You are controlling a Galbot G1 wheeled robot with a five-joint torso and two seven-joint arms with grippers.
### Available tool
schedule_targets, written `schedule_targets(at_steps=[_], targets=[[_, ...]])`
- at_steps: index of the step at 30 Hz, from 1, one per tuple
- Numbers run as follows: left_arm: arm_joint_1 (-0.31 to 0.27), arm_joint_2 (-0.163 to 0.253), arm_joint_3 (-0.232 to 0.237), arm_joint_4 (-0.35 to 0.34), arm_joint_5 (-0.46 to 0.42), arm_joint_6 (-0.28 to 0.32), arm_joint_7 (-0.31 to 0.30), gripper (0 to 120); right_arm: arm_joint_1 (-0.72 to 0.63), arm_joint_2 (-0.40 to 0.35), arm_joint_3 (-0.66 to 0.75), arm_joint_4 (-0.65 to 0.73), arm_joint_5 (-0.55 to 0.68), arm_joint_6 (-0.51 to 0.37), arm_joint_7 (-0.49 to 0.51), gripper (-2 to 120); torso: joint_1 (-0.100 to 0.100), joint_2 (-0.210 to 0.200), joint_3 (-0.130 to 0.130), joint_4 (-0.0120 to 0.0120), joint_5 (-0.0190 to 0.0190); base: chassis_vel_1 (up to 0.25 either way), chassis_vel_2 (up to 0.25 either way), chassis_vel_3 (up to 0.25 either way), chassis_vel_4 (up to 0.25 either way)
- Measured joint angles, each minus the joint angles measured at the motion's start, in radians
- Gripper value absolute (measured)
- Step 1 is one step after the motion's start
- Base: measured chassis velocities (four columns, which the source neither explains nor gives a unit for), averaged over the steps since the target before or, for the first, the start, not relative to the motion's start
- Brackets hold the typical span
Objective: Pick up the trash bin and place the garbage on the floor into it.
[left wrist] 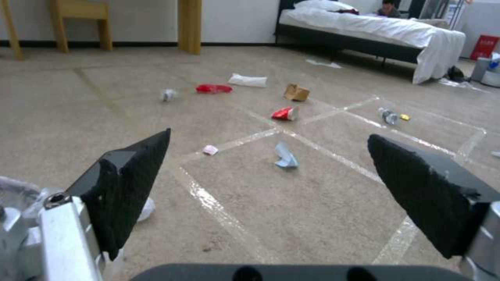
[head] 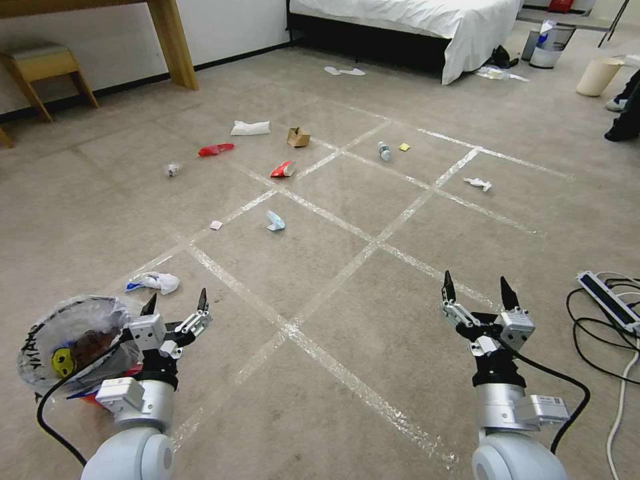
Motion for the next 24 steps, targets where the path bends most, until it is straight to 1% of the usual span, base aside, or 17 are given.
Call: schedule_targets(at_steps=[2, 6, 9, 20, 24], targets=[[0.002, 0.000, -0.012, -0.004, -0.004, 0.002, -0.001, 100, 0.000, 0.005, -0.005, -0.008, -0.004, 0.004, -0.004, 100, 0.000, 0.000, 0.000, 0.0000, 0.0001, 0.000, 0.000, 0.000, 0.000], [0.005, 0.000, -0.017, -0.005, -0.005, 0.002, -0.001, 100, -0.001, 0.008, -0.007, -0.014, -0.011, 0.014, -0.011, 100, 0.000, 0.000, 0.000, 0.0000, 0.0001, 0.000, 0.000, 0.000, 0.000], [0.009, 0.001, -0.025, -0.009, -0.008, 0.001, -0.001, 100, 0.005, 0.012, -0.005, -0.022, -0.010, 0.040, -0.038, 100, 0.000, 0.000, 0.000, 0.0000, 0.0000, 0.000, 0.000, 0.000, 0.000], [0.013, 0.005, -0.031, -0.009, -0.012, -0.003, 0.000, 100, -0.003, 0.016, -0.006, -0.031, -0.003, 0.065, -0.074, 100, 0.000, 0.000, 0.000, 0.0000, 0.0000, 0.000, 0.000, 0.000, 0.000], [0.006, 0.018, -0.058, -0.007, -0.044, 0.013, -0.012, 100, -0.001, 0.017, -0.008, -0.030, 0.003, 0.065, -0.079, 100, 0.000, 0.000, 0.000, 0.0000, 0.0000, 0.000, 0.000, 0.000, 0.000]])
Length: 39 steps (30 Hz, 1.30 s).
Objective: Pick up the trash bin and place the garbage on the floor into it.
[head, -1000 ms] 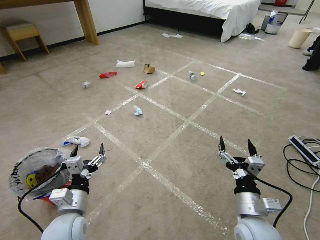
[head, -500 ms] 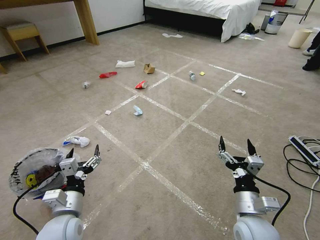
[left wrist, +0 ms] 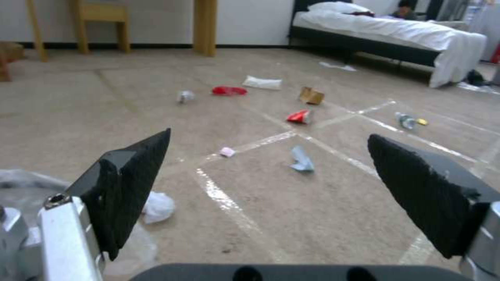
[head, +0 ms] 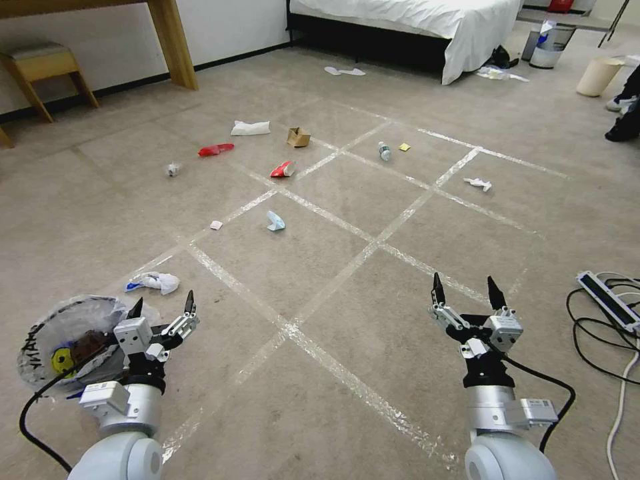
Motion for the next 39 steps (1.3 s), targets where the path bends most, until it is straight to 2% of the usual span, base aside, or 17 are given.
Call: schedule_targets(at_steps=[6, 7, 9, 12, 13, 15, 16, 18, 19, 20, 21, 23, 24, 27, 33, 35, 39], targets=[[0.002, 0.061, -0.060, -0.022, -0.112, 0.083, -0.046, 100, 0.001, -0.005, 0.000, 0.000, 0.008, 0.000, -0.002, 100, 0.000, 0.000, 0.000, 0.0000, 0.0001, 0.000, 0.000, 0.000, 0.000], [0.003, 0.098, -0.090, -0.029, -0.184, 0.131, -0.067, 100, 0.004, -0.006, -0.001, 0.000, 0.010, -0.001, -0.002, 100, 0.000, 0.000, 0.000, -0.0001, -0.0001, 0.000, 0.000, 0.000, 0.000], [0.006, 0.213, -0.169, -0.019, -0.375, 0.237, -0.128, 100, 0.009, -0.002, -0.006, -0.004, 0.011, -0.001, -0.002, 100, 0.000, 0.000, 0.000, 0.0002, -0.0001, 0.000, 0.000, 0.000, 0.000], [0.006, 0.245, -0.185, -0.010, -0.419, 0.260, -0.138, 100, 0.009, 0.000, -0.008, -0.005, 0.011, -0.001, -0.002, 100, 0.000, 0.000, 0.000, 0.0002, -0.0003, 0.000, 0.000, 0.000, 0.000], [0.004, 0.305, -0.216, 0.017, -0.502, 0.311, -0.162, 100, 0.007, 0.004, -0.009, -0.006, 0.011, 0.000, -0.002, 100, 0.000, 0.000, 0.000, 0.0001, -0.0004, 0.000, 0.000, 0.000, 0.000], [0.001, 0.391, -0.264, 0.075, -0.591, 0.359, -0.180, 100, 0.007, 0.004, -0.008, -0.006, 0.011, 0.001, -0.002, 100, 0.000, 0.000, 0.000, -0.0002, -0.0003, 0.000, 0.000, 0.000, 0.000], [0.001, 0.391, -0.264, 0.075, -0.591, 0.359, -0.180, 100, 0.007, 0.004, -0.008, -0.006, 0.011, 0.001, -0.002, 100, 0.000, 0.000, 0.000, -0.0002, -0.0003, 0.000, 0.000, 0.000, 0.000], [0.004, 0.487, -0.332, 0.172, -0.670, 0.397, -0.177, 100, 0.006, 0.002, 0.002, -0.006, 0.015, 0.001, -0.001, 100, 0.000, 0.000, 0.000, 0.0002, -0.0006, 0.000, 0.000, 0.000, 0.000], [0.004, 0.487, -0.332, 0.172, -0.670, 0.397, -0.177, 100, 0.006, 0.002, 0.002, -0.006, 0.015, 0.001, -0.001, 100, 0.000, 0.000, 0.000, 0.0002, -0.0006, 0.000, 0.000, 0.000, 0.000], [0.005, 0.526, -0.356, 0.214, -0.696, 0.410, -0.167, 100, 0.003, 0.002, 0.007, -0.006, 0.015, 0.002, -0.001, 100, 0.000, 0.000, 0.000, 0.0002, -0.0001, 0.000, 0.000, 0.000, 0.000], [0.005, 0.526, -0.356, 0.214, -0.696, 0.410, -0.167, 100, 0.003, 0.002, 0.007, -0.006, 0.015, 0.002, -0.001, 100, 0.000, 0.000, 0.000, 0.0002, -0.0001, 0.000, 0.000, 0.000, 0.000], [0.006, 0.582, -0.369, 0.284, -0.741, 0.422, -0.155, 100, 0.001, 0.005, 0.011, -0.006, 0.016, 0.003, -0.001, 100, 0.000, 0.000, 0.000, 0.0000, -0.0003, 0.000, 0.000, 0.000, 0.000], [0.006, 0.582, -0.369, 0.284, -0.741, 0.422, -0.155, 100, 0.001, 0.005, 0.011, -0.006, 0.016, 0.003, -0.001, 100, 0.000, 0.000, 0.000, 0.0000, -0.0003, 0.000, 0.000, 0.000, 0.000], [-0.008, 0.655, -0.354, 0.403, -0.810, 0.437, -0.134, 100, 0.001, 0.014, 0.013, -0.005, 0.014, 0.002, 0.000, 100, 0.000, 0.000, 0.000, -0.0001, 0.0000, 0.000, 0.000, 0.000, 0.000], [-0.022, 0.705, -0.335, 0.506, -0.817, 0.436, -0.100, 100, 0.004, 0.018, 0.018, -0.001, 0.012, -0.003, 0.001, 100, 0.000, 0.000, 0.000, 0.0001, -0.0003, 0.000, 0.000, 0.000, 0.000], [-0.026, 0.738, -0.326, 0.562, -0.819, 0.432, -0.078, 100, 0.003, 0.021, 0.024, 0.000, 0.011, -0.005, 0.001, 100, 0.000, 0.000, 0.000, 0.0000, -0.0003, 0.000, 0.000, 0.000, 0.000], [-0.033, 0.757, -0.320, 0.599, -0.815, 0.424, -0.065, 100, 0.002, 0.027, 0.027, 0.000, 0.008, -0.005, 0.001, 100, 0.000, 0.000, 0.000, 0.0000, -0.0002, 0.000, 0.000, 0.000, 0.000]])
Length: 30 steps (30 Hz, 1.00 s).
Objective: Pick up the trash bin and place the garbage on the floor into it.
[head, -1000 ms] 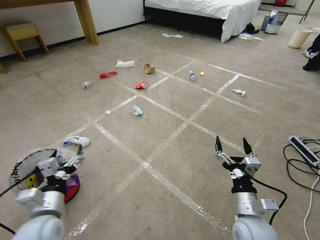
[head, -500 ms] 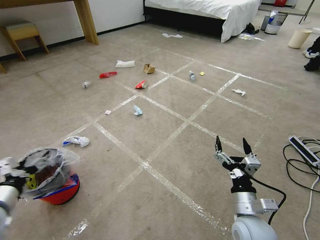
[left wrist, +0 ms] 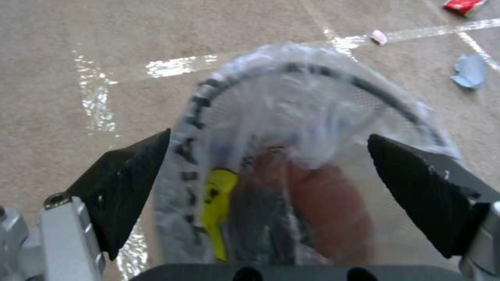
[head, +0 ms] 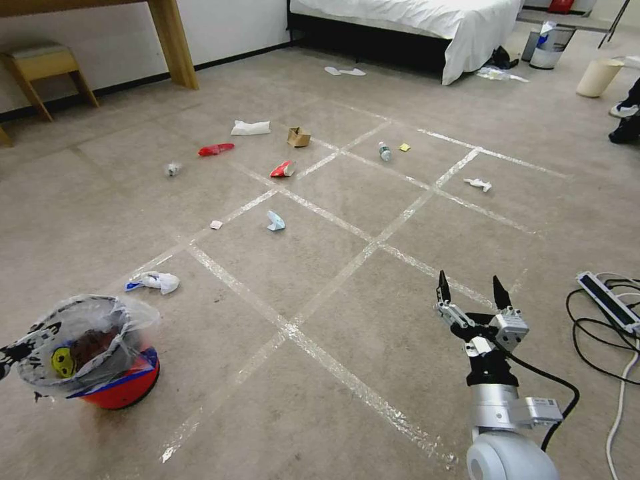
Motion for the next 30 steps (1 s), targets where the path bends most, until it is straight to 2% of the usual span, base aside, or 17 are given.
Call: schedule_targets(at_steps=[1, 6, 11, 21, 26, 30], targets=[[-0.005, 0.016, 0.006, 0.024, 0.002, -0.005, 0.010, 100, 0.000, 0.005, 0.000, 0.000, -0.005, -0.001, 0.000, 100, 0.000, 0.000, 0.000, 0.0001, 0.0000, 0.000, 0.000, 0.000, 0.000], [-0.016, 0.041, 0.020, 0.066, 0.008, -0.015, 0.026, 100, 0.001, 0.016, 0.000, -0.005, -0.015, -0.003, 0.000, 100, 0.000, 0.000, 0.000, -0.0001, 0.0001, 0.000, 0.000, 0.000, 0.000], [-0.033, 0.072, 0.048, 0.142, 0.034, -0.038, 0.057, 100, 0.001, 0.034, 0.002, -0.012, -0.031, -0.004, 0.001, 100, 0.000, 0.000, 0.000, 0.0000, 0.0001, 0.000, 0.000, 0.000, 0.000], [-0.067, 0.081, 0.081, 0.255, 0.052, -0.062, 0.091, 100, 0.012, 0.043, 0.016, -0.020, -0.038, -0.010, 0.002, 100, 0.000, 0.000, 0.000, 0.0002, 0.0001, 0.000, 0.000, 0.000, 0.000], [-0.081, 0.084, 0.095, 0.271, 0.052, -0.064, 0.095, 100, 0.013, 0.046, 0.017, -0.025, -0.042, -0.011, 0.002, 100, 0.000, 0.000, 0.000, 0.0002, 0.0002, 0.000, 0.000, 0.000, 0.000], [-0.118, 0.083, 0.131, 0.288, 0.052, -0.063, 0.094, 100, 0.018, 0.052, 0.018, -0.034, -0.046, -0.012, 0.002, 100, 0.000, 0.000, 0.000, 0.0000, 0.0002, 0.000, 0.000, 0.000, 0.000]])
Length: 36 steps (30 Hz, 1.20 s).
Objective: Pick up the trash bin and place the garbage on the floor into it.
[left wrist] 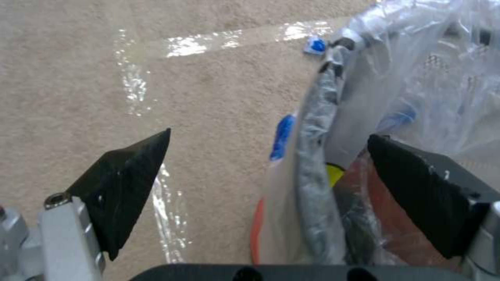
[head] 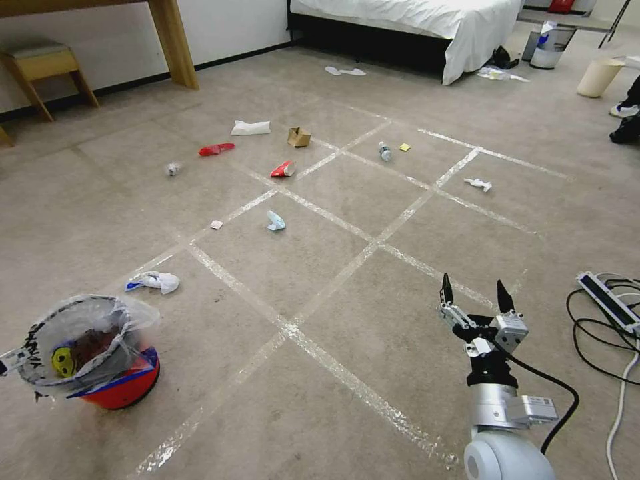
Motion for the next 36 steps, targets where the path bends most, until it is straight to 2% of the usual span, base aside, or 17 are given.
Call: schedule_targets(at_steps=[2, 4, 8, 10, 15, 20, 21, 24, 25, 29, 31, 32, 33, 35, 36], targets=[[-0.015, -0.002, 0.014, 0.006, 0.000, 0.001, -0.001, 100, 0.002, 0.000, 0.003, -0.002, 0.000, -0.001, 0.000, 100, 0.000, 0.000, 0.000, 0.0000, 0.0000, 0.000, 0.000, 0.000, 0.000], [-0.053, -0.005, 0.048, 0.035, 0.002, 0.005, -0.001, 100, 0.007, -0.002, 0.012, -0.006, 0.002, -0.003, 0.001, 100, 0.000, 0.000, 0.000, -0.0001, 0.0000, 0.000, 0.000, 0.000, 0.000], [-0.082, -0.007, 0.071, 0.061, 0.009, 0.006, -0.001, 100, 0.010, -0.003, 0.019, -0.006, 0.006, -0.005, 0.001, 100, 0.000, 0.000, 0.000, 0.0001, 0.0001, 0.000, 0.000, 0.000, 0.000], [-0.127, -0.008, 0.101, 0.088, 0.010, 0.005, 0.000, 100, 0.013, -0.004, 0.024, -0.011, 0.009, -0.009, 0.001, 100, 0.000, 0.000, 0.000, 0.0002, 0.0011, 0.000, 0.000, 0.000, 0.000], [-0.141, -0.007, 0.114, 0.094, 0.011, 0.009, 0.004, 100, 0.019, -0.007, 0.026, -0.022, 0.010, -0.009, 0.002, 100, 0.000, 0.000, 0.000, 0.0003, 0.0010, 0.000, 0.000, 0.000, 0.000], [-0.133, -0.001, 0.127, 0.084, 0.012, 0.020, 0.007, 90, 0.031, -0.009, 0.024, -0.032, 0.013, -0.012, 0.003, 100, 0.000, 0.000, 0.000, 0.0003, 0.0013, 0.000, 0.000, 0.000, 0.000], [-0.116, 0.007, 0.133, 0.069, 0.013, 0.027, 0.008, 82, 0.035, -0.009, 0.022, -0.033, 0.016, -0.013, 0.003, 100, 0.000, 0.000, 0.000, 0.0001, 0.0012, 0.000, 0.000, 0.000, 0.000], [-0.098, 0.018, 0.140, 0.059, 0.023, 0.031, 0.013, 75, 0.038, -0.009, 0.020, -0.033, 0.020, -0.013, 0.003, 100, 0.000, 0.000, 0.000, 0.0000, 0.0014, 0.000, 0.000, 0.000, 0.000], [-0.087, 0.026, 0.145, 0.057, 0.033, 0.031, 0.019, 66, 0.040, -0.010, 0.020, -0.034, 0.023, -0.013, 0.003, 100, 0.000, 0.000, 0.000, 0.0000, 0.0013, 0.000, 0.000, 0.000, 0.000], [-0.077, 0.036, 0.151, 0.055, 0.043, 0.034, 0.027, 57, 0.041, -0.010, 0.019, -0.036, 0.024, -0.013, 0.003, 100, 0.000, 0.000, 0.000, 0.0000, 0.0012, 0.000, 0.000, 0.000, 0.000], [-0.061, 0.050, 0.153, 0.053, 0.053, 0.038, 0.039, 46, 0.042, -0.009, 0.017, -0.038, 0.025, -0.013, 0.004, 100, 0.000, 0.000, 0.000, 0.0001, 0.0007, 0.000, 0.000, 0.000, 0.000], [-0.061, 0.050, 0.153, 0.053, 0.053, 0.038, 0.039, 46, 0.042, -0.009, 0.017, -0.038, 0.025, -0.013, 0.004, 100, 0.000, 0.000, 0.000, 0.0001, 0.0007, 0.000, 0.000, 0.000, 0.000], [-0.054, 0.056, 0.153, 0.052, 0.054, 0.039, 0.043, 39, 0.043, -0.008, 0.015, -0.038, 0.025, -0.013, 0.004, 100, 0.000, 0.000, 0.000, 0.0001, 0.0004, 0.000, 0.000, 0.000, 0.000], [-0.048, 0.060, 0.153, 0.052, 0.055, 0.040, 0.046, 36, 0.043, -0.007, 0.015, -0.038, 0.024, -0.013, 0.004, 100, 0.000, 0.000, 0.000, 0.0000, 0.0002, 0.000, 0.000, 0.000, 0.000], [-0.038, 0.066, 0.153, 0.049, 0.055, 0.042, 0.052, 30, 0.043, -0.006, 0.014, -0.039, 0.024, -0.013, 0.004, 100, 0.000, 0.000, 0.000, 0.0001, 0.0001, 0.000, 0.000, 0.000, 0.000]])
